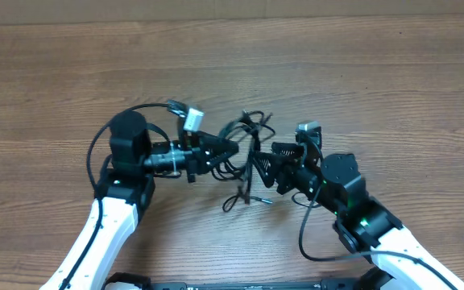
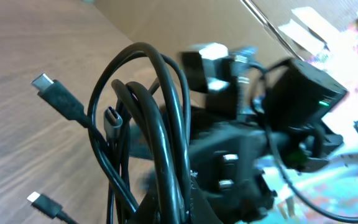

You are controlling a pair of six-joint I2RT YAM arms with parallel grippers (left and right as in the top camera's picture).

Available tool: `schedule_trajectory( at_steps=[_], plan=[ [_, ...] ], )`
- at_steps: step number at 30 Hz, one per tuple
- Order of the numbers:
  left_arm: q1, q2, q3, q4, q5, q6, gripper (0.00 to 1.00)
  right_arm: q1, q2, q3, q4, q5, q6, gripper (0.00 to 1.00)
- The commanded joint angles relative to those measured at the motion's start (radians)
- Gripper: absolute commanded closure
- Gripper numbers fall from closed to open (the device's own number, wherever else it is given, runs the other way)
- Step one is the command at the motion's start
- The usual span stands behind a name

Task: Untangle cables
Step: 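Open the left gripper and pull it away from the cables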

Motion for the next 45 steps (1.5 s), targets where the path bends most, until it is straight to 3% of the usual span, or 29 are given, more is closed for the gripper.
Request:
schedule_trajectory(
  at_steps=[1,4,6,12,15,19,24,27,31,35,36,40,45],
  plan=[
    [-0.026,-0.014,0.016,0.010,0.006,-0.037,0.96,0.003,0.078,0.003,-0.010,0.200,-0.018,0.27],
    [-0.020,-0.015,0.016,0.088,0.096,-0.105,0.96,-0.019,0.153,0.003,-0.054,0.408,0.031,0.21],
    [-0.009,-0.015,0.016,0.229,0.188,-0.173,0.96,-0.048,0.196,0.003,-0.095,0.480,0.100,0.21],
    [0.043,-0.015,0.016,0.724,0.269,-0.477,0.96,-0.134,0.245,0.003,-0.151,0.423,0.122,0.19],
    [0.063,-0.015,0.016,0.836,0.282,-0.532,0.96,-0.154,0.245,0.003,-0.152,0.399,0.124,0.16],
    [0.068,-0.010,0.015,0.790,0.309,-0.475,0.95,-0.156,0.230,0.003,-0.102,0.135,0.093,0.15],
    [0.067,0.006,0.014,0.630,0.294,-0.360,0.93,-0.156,0.226,0.003,0.058,-0.234,0.023,0.36],
    [0.067,0.019,0.014,0.571,0.286,-0.335,0.95,-0.156,0.225,0.003,0.145,-0.371,0.023,0.41],
    [0.068,0.028,0.014,0.568,0.278,-0.336,0.96,-0.159,0.217,0.003,0.124,-0.347,-0.047,0.40],
    [0.069,0.033,0.014,0.568,0.256,-0.336,0.96,-0.159,0.198,0.003,0.028,-0.188,-0.047,0.40],
    [0.069,0.033,0.014,0.567,0.252,-0.335,0.95,-0.159,0.189,0.003,-0.010,-0.131,-0.046,0.35],
    [0.069,0.034,0.014,0.567,0.238,-0.332,0.84,-0.159,0.145,0.003,-0.158,0.052,-0.016,0.22],
    [0.069,0.034,0.014,0.520,0.231,-0.212,0.74,-0.159,0.046,0.003,-0.273,0.137,0.047,0.18]
  ],
)
